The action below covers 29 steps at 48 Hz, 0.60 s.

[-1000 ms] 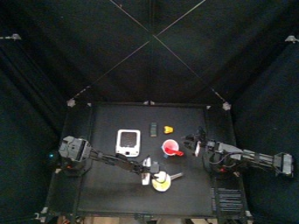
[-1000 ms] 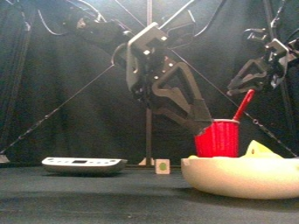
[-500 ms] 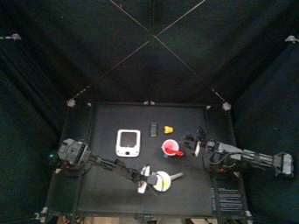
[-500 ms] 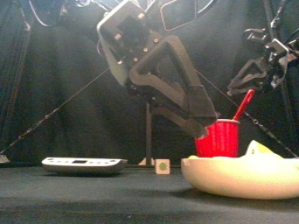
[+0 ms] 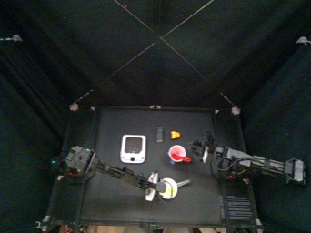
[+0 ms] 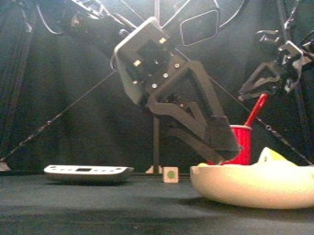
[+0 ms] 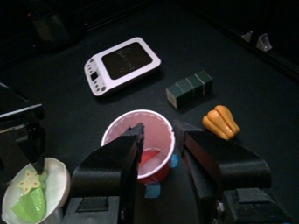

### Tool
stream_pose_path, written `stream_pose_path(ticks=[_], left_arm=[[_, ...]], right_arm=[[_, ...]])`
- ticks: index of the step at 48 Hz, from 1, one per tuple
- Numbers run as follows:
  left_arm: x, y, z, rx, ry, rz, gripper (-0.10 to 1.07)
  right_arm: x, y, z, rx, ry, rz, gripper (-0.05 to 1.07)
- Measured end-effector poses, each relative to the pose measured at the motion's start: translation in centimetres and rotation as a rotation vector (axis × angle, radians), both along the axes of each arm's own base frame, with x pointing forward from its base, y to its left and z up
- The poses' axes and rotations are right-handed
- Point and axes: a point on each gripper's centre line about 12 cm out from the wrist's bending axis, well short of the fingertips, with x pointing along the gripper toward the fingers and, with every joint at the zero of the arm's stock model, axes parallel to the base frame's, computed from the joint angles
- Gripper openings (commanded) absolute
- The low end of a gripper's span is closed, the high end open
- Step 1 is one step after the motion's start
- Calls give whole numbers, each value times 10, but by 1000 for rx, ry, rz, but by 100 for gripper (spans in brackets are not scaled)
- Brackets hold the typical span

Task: Grab starfruit bottom

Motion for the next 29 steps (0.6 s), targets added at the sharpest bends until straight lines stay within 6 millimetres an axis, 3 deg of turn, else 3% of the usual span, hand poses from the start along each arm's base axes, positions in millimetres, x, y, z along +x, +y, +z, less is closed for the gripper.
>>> stream_pose_path(ticks=[29], left_arm=[[1, 7, -4, -4, 10, 20, 95]], right_arm=[[1, 0, -1, 2, 4, 0, 74]])
